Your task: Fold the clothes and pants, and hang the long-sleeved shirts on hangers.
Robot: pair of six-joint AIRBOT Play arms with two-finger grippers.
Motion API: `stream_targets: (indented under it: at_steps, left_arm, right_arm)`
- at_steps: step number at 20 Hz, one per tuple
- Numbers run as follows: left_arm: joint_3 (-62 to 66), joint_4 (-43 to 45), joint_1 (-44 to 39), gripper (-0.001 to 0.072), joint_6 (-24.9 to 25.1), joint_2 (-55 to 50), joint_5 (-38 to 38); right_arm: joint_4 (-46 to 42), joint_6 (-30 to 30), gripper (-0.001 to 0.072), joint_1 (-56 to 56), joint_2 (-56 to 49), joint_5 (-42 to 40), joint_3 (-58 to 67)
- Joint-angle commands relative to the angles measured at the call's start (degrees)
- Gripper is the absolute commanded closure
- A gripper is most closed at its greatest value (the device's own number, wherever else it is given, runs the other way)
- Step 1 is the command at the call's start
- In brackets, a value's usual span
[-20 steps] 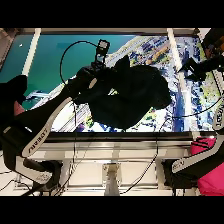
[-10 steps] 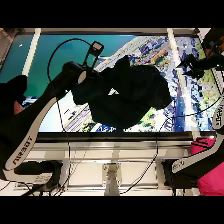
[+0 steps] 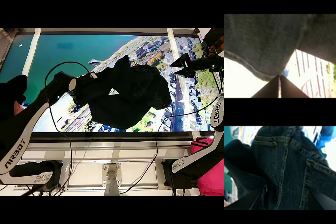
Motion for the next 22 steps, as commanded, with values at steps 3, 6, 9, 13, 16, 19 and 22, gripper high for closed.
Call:
stream_targets:
  at_steps: [3,6,9,13,16,19,22]
  left_arm:
    - [-1.42,-0.94,-1.14,0.0212,10.93,0.09,-1.66]
    - [-1.42,-0.85,-1.31,0.0211,13.86,-1.57,-1.62]
    - [-1.42,0.94,-1.31,0.0213,15.39,-4.26,-0.48]
    - [-1.4,7.1,-1.31,0.0252,12.41,-6.29,5.57]
    - [-0.96,8.46,-1.88,0.0581,8.83,-6.03,7.54]
    - [-0.81,11.47,-2.21,0.0695,6.19,-5.44,7.43]
    - [-0.81,14.05,-2.27,0.0696,-3.43,-2.8,7.39]
  right_arm:
    - [1.46,-0.85,0.0162,-0.02,-0.61,0.48,-0.02]
    - [1.46,-0.85,0.0162,-0.02,-0.61,0.5,-0.02]
    - [1.46,-0.85,0.0161,-0.02,-0.61,0.76,-0.02]
    - [1.44,-0.85,0.0162,-0.02,-0.61,0.72,-0.02]
    - [1.42,-0.85,0.0162,-0.02,-0.61,0.7,-0.02]
    - [1.42,-0.85,0.0162,-0.02,-0.61,0.85,-0.02]
    - [1.42,-0.85,0.0162,-0.04,-0.61,1.11,-0.02]
